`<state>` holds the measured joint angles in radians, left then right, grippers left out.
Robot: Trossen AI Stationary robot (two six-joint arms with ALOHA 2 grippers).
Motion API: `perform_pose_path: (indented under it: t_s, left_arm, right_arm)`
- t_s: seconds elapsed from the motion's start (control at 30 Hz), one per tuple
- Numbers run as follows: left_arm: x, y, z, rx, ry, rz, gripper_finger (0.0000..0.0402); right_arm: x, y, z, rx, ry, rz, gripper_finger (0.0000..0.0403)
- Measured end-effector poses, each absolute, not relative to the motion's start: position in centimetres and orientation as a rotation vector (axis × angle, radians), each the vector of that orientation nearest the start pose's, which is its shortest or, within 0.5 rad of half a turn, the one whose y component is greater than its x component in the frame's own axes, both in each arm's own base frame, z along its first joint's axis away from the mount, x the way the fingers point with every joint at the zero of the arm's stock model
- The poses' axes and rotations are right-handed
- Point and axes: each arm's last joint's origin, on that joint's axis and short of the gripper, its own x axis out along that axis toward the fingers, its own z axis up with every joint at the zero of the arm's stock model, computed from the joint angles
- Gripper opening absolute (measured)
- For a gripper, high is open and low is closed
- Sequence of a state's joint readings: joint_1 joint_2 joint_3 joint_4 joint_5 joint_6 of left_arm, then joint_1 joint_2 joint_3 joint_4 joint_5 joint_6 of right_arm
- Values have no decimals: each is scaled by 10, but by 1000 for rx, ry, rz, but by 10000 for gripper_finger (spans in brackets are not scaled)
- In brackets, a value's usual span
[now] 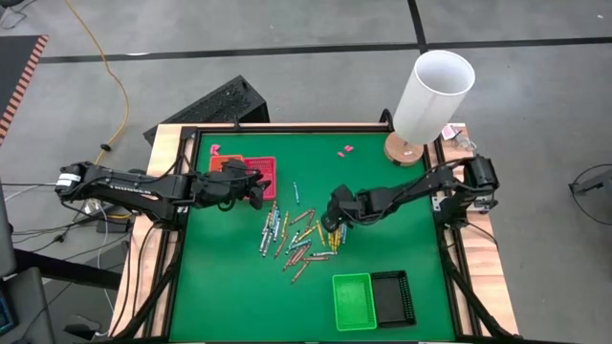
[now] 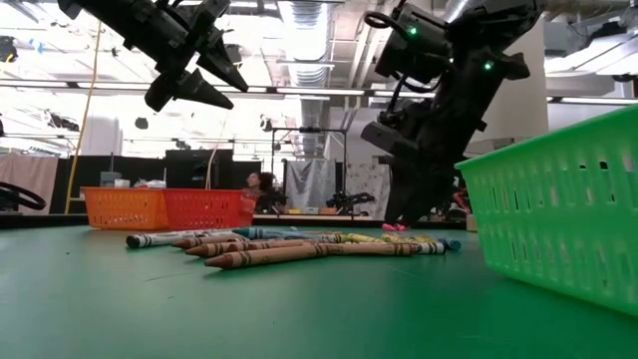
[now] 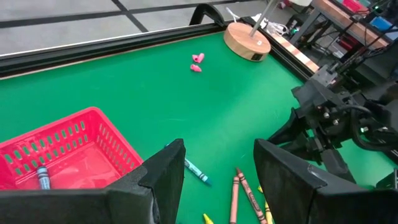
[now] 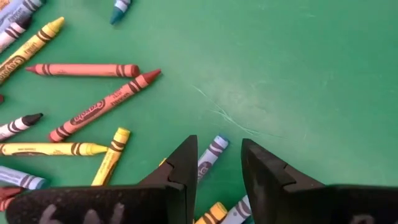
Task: Sort crayons
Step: Put the blue crayon into the red bin
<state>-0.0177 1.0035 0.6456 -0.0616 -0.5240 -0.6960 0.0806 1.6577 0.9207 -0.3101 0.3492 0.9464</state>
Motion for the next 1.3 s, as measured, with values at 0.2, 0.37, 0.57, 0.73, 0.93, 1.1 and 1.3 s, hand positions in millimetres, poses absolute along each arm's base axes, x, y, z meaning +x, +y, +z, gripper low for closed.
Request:
perform_pose_path:
  t_s: [0.2,0.37,0.57,0.73,0.93,1.1,1.3]
  left_arm:
    - [214,11,259,-558,217,616,181]
    - [214,11,259,-558,217,616,181]
    - [214,11,259,-561,217,616,181]
    - [214,11,259,-563,218,616,181]
    - [214,11,259,-565,216,616,181]
    - [214,11,259,-563,214,622,181]
    - [214,11,259,-562,214,622,181]
  right_arm:
    - [312,18,164,611,804,-705,118]
    - [313,20,160,597,807,-715,118]
    - [317,25,141,585,843,-737,118]
    - [319,26,134,576,854,-742,118]
    - [319,26,134,575,857,-743,98]
    - [319,26,134,571,858,-739,44]
    - [321,26,136,536,869,-720,8]
